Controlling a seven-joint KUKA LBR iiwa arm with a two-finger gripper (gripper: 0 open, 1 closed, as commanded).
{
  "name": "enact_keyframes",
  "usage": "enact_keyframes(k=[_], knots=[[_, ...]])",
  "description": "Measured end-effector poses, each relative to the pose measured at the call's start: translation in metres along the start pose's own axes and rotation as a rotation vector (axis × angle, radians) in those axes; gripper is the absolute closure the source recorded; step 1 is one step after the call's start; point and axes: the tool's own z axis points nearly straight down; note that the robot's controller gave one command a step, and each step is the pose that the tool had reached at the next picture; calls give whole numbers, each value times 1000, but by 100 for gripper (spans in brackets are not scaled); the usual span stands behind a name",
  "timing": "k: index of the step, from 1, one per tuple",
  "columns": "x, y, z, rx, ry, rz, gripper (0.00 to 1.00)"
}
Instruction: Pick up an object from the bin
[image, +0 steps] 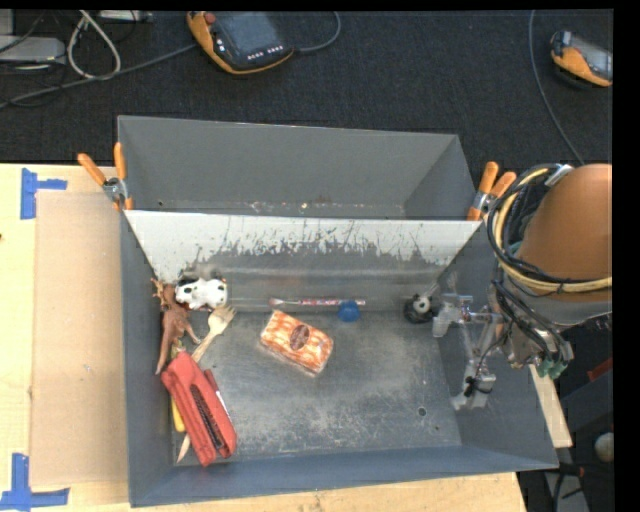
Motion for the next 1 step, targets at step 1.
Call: enact_keyframes(k=[1], knots=[[-4, 62, 53, -1, 1, 2, 0]])
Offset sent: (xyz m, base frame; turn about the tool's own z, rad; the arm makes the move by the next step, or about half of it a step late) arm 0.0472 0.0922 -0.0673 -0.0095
